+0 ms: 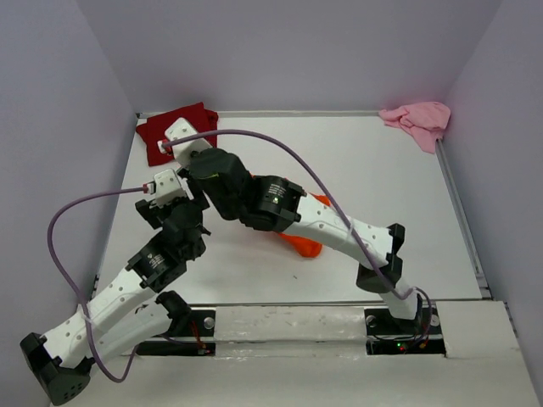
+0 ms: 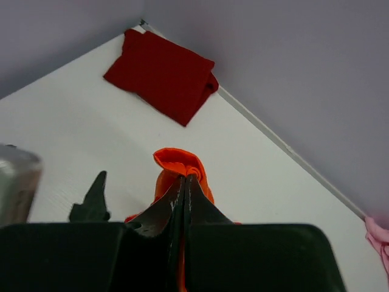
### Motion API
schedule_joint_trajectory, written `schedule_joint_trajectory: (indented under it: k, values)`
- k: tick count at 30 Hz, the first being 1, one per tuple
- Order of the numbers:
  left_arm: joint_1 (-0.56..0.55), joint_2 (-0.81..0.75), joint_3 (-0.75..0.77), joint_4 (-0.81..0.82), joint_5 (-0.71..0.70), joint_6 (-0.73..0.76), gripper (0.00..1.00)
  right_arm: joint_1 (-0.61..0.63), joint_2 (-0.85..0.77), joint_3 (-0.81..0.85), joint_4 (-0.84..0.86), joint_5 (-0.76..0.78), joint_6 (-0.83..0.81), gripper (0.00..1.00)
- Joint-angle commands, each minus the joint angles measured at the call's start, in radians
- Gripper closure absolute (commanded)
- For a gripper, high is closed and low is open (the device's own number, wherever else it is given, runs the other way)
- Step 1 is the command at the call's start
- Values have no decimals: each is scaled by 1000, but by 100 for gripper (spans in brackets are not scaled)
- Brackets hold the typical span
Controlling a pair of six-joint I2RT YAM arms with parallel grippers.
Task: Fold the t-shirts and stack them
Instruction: Flatten the tshirt out
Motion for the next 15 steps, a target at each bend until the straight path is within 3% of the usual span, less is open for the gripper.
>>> schedule_joint_trajectory:
  k: [1,9,13,15]
  values:
    - [8,1,20,22,-80,-36,1,25,-133,134,100,47,-91,100]
    - [21,33,26,31,-28,-33,1,25,-444,-117,333,280,-313,100]
    - [22,33,25,38,-2,-29,1,16,-613,-350,710,406,-623,100]
    - [22,33,23,42,10,-26,1,-19,-683,-458,757,433,-654,100]
